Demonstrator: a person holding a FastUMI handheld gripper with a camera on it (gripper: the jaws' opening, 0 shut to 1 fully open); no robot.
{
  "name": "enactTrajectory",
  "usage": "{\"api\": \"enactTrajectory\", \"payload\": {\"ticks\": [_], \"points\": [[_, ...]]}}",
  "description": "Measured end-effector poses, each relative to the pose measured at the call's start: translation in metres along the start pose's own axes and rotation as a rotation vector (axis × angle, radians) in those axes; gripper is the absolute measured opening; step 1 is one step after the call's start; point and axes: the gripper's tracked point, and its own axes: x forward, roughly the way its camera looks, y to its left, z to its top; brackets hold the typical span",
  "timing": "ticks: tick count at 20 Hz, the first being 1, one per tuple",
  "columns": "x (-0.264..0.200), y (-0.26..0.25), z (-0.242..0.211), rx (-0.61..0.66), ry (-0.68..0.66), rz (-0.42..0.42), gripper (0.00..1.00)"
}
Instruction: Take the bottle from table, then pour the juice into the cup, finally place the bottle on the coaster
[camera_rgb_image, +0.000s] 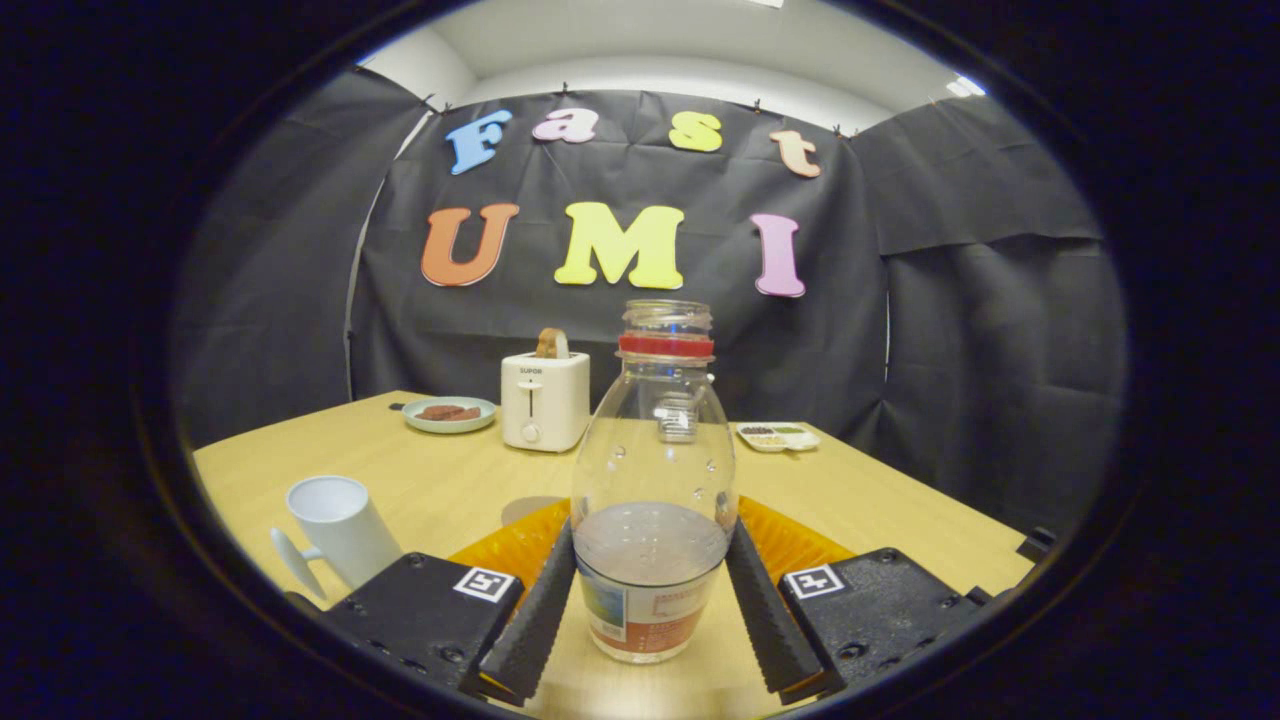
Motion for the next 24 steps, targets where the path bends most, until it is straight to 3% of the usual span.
{"api": "enactTrajectory", "payload": {"ticks": [8,13,20,24], "points": [[-0.036,0.004,0.052,-0.183,-0.07,-0.023,0.82],[-0.043,0.004,0.058,-0.245,-0.054,-0.046,0.81],[-0.042,0.015,0.056,-0.458,-0.037,-0.073,0.81],[-0.034,0.03,0.039,-0.57,0.024,-0.037,0.81]]}}
